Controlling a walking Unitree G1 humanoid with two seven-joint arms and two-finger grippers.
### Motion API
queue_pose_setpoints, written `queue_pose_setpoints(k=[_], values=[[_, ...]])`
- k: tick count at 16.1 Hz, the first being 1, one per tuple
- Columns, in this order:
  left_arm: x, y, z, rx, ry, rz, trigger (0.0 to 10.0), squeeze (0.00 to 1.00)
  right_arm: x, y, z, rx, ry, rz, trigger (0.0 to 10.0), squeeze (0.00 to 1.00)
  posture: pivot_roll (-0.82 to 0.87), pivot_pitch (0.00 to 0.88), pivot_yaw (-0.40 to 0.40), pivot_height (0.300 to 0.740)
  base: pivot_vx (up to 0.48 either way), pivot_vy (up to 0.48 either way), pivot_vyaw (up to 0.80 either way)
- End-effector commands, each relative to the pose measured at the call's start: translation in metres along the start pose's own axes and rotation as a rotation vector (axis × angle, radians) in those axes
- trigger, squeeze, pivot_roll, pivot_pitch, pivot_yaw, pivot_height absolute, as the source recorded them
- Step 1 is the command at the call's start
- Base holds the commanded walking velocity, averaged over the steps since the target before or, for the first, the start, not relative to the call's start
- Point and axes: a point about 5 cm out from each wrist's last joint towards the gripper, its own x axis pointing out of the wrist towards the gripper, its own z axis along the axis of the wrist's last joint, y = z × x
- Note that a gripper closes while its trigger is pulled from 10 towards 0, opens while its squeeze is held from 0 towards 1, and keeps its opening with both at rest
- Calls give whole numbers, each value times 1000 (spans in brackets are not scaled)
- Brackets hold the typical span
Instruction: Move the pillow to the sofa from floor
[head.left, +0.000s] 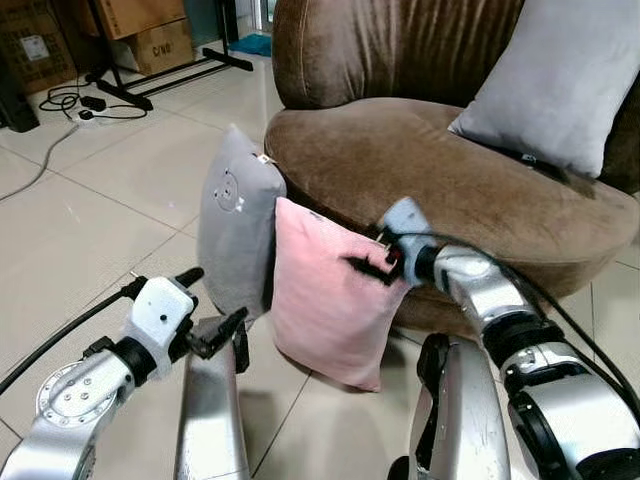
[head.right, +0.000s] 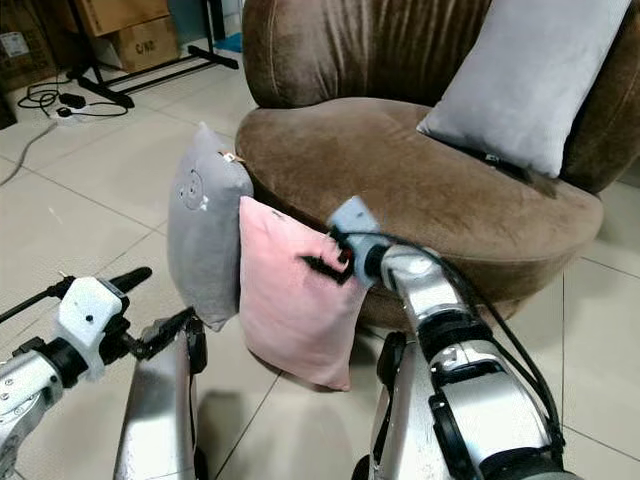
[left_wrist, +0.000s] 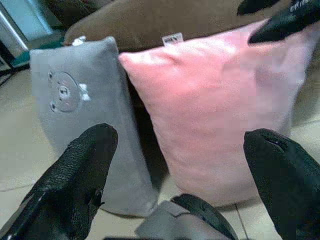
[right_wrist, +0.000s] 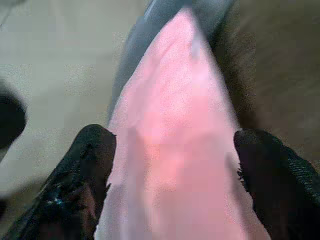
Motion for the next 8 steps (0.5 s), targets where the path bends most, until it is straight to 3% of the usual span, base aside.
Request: queue_pose_setpoints(k=[1,2,4,8], values=[[-1,-3,2,1,-3,-31,10000,0,5,1,-5,-17,95,-30,10000,0,42,0,-40,335,0,0,0],[-1,-4,2,2,0,-43,10000,0,9,0,-14,-18,175,-150,10000,0,44,0,-40,335,0,0,0],[0,-6,2,4,5,-59,10000,0,11,1,-23,15,236,-231,10000,0,55,0,-46,335,0,0,0],[-2,-8,1,3,15,-90,10000,0,11,4,-32,5,277,-279,10000,0,47,0,-40,335,0,0,0]])
